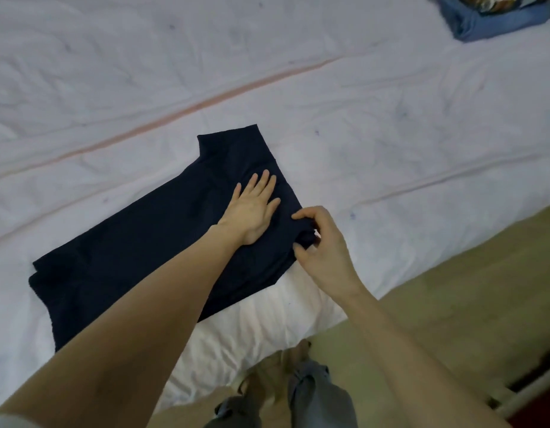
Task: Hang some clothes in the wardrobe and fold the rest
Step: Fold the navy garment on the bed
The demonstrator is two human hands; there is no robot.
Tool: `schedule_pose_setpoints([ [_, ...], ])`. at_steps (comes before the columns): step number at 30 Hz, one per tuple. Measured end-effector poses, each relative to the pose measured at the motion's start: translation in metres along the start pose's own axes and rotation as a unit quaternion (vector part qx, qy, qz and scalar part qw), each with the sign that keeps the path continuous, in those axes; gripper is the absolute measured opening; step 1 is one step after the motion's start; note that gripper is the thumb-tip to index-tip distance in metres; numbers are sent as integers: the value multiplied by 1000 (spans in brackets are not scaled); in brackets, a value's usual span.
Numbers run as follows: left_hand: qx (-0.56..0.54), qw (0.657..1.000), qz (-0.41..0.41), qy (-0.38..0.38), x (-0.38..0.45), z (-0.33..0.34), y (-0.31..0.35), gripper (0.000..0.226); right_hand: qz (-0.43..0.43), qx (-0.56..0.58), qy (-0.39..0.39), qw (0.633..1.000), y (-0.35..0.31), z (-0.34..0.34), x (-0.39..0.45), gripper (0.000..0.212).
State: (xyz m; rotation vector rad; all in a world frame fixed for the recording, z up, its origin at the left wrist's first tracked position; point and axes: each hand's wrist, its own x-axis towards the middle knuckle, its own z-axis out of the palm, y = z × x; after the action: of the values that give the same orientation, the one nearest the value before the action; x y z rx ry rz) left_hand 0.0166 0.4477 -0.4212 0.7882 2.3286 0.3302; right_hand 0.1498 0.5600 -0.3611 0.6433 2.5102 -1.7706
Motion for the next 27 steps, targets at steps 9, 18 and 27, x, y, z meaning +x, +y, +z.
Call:
schedule_pose_setpoints([
  [9, -81, 994, 12, -66, 0, -26, -3, 52, 21, 28, 46, 998, -15, 1, 5, 27],
  [18, -85, 993, -3, -77, 3, -25, -3, 58, 3, -76, 103, 992, -5, -10, 1, 29],
  [27, -19, 994, -30, -100, 7, -24, 8, 65, -47, -230, 83, 969, 15, -19, -11, 35],
])
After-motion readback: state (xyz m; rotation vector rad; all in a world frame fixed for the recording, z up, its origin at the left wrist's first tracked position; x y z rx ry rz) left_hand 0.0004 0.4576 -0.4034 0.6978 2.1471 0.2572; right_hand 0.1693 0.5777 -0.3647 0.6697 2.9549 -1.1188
